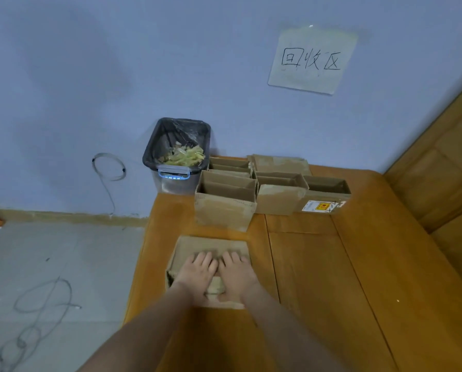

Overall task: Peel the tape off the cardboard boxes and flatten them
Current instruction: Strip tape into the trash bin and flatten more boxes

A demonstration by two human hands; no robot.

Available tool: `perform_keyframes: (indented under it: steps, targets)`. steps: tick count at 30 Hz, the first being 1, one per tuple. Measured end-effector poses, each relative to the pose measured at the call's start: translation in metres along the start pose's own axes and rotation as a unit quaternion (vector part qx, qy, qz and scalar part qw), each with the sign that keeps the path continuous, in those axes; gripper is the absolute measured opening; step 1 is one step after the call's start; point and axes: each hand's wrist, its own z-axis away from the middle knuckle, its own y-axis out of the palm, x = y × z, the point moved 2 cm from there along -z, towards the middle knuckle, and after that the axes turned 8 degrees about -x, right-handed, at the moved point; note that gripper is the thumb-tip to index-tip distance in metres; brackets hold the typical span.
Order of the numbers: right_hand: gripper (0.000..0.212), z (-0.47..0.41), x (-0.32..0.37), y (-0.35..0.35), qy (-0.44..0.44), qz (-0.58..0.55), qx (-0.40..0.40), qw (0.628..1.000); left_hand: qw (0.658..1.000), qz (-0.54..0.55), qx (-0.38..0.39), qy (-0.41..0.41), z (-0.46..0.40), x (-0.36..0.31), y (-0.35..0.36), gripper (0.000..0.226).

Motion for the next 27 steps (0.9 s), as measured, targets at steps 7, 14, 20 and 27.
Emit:
perform_keyframes:
  steps: [7,14,20,27]
  targets:
    - [0.099,0.030,0.017,0.034,-0.038,0.014,0.025,0.999,0.995,0.016,0.094,-0.001,0.026,-0.028,0.037,0.111]
    - [0.062,0.002,-0.020,0.007,-0.095,-0.082,0.017,0.992,0.990,0.138,0.028,0.005,0.006,0.013,0.014,0.074]
    - [0.081,-0.029,-0.016,0.014,-0.055,-0.082,0.080,0.992,0.972,0.182,0.025,-0.145,0.006,0.028,0.033,0.079]
    - [0.094,-0.048,-0.011,0.017,-0.060,-0.118,0.118,0.984,0.942,0.266,0.021,-0.205,0.008,0.031,0.055,0.086]
